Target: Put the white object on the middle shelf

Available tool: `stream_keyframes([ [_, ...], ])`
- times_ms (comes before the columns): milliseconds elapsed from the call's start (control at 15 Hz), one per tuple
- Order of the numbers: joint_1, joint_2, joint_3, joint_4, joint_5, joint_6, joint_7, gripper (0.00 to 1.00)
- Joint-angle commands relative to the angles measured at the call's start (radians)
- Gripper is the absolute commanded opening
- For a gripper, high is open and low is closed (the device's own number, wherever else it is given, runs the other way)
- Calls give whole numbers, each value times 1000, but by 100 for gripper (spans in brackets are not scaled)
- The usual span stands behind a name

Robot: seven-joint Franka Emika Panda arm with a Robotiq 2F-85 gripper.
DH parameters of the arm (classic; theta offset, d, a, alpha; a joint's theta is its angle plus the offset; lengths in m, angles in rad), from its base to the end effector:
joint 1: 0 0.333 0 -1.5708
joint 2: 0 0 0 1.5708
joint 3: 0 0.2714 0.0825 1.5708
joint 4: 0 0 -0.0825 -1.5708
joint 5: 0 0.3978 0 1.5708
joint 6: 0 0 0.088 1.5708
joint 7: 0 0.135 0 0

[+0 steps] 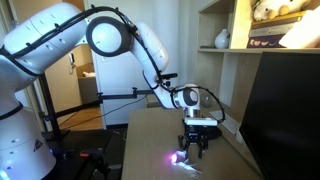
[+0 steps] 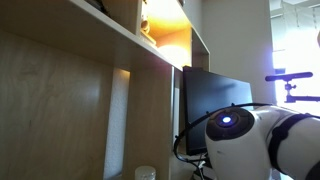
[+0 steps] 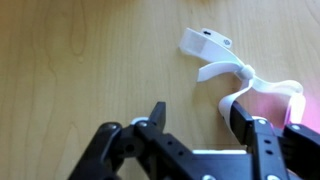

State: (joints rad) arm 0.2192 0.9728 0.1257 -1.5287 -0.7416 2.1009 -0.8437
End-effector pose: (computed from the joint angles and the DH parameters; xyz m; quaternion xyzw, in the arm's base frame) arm 0.5974 0.1637 -0.0005 0.6471 0.7089 -0.2253 0.1674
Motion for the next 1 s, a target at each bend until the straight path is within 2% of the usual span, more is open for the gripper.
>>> stream_keyframes([
  [0,13,44,-5,44,-11,-8,-26,34],
  [333,17,38,-9,28,-29,22,-33,0],
  [667,33,28,-9,0,-84,31,-29,3],
  [933,47,-29,-8,-78,-170,64,6,3],
])
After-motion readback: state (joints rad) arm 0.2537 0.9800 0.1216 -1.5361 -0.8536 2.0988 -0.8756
